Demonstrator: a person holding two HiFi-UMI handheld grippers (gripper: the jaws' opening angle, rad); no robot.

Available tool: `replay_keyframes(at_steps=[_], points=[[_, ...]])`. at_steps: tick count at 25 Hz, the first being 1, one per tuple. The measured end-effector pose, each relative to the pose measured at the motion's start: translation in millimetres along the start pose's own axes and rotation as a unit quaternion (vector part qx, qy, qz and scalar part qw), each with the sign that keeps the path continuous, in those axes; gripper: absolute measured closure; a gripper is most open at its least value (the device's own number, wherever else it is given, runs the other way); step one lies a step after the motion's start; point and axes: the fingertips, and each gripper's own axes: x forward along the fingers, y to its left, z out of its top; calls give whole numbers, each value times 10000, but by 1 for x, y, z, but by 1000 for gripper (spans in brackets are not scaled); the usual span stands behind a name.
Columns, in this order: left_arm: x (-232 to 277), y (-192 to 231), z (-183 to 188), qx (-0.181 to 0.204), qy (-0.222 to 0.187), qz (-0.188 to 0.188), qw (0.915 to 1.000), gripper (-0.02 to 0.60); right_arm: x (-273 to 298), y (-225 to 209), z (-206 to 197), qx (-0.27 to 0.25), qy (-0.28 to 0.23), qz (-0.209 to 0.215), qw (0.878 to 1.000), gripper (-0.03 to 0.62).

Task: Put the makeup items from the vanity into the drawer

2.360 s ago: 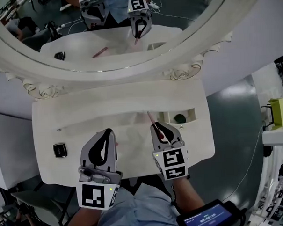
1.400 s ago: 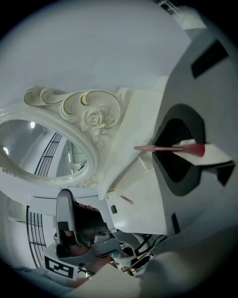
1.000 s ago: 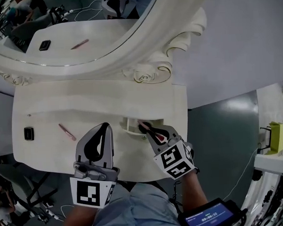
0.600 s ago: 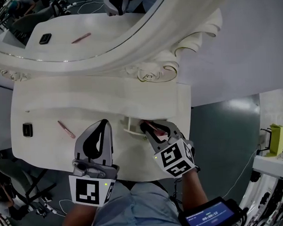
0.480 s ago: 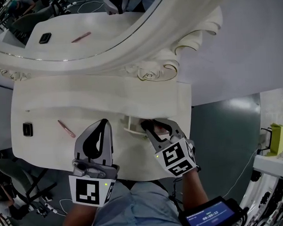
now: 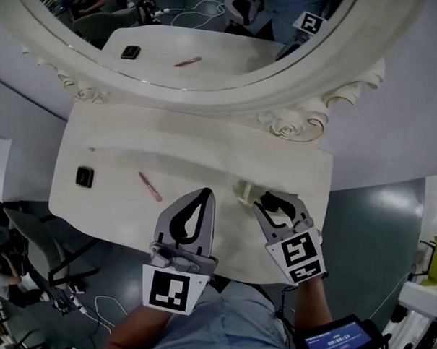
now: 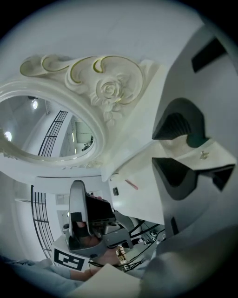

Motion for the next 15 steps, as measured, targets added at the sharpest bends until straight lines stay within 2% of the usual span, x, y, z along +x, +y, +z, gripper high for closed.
replay_keyframes(at_steps=[6,12,15], points=[[-37,44,15,-86,-191,439,9988,583,26,43,50,-191,-345,249,9989,484],[-87,114,21,-162,-150,1040,9943,583,75,103,90,-308,-447,639,9965,485],[-111,154,22,91,-145,1254,9920,583,106,130,103,-355,-396,753,9957,485]])
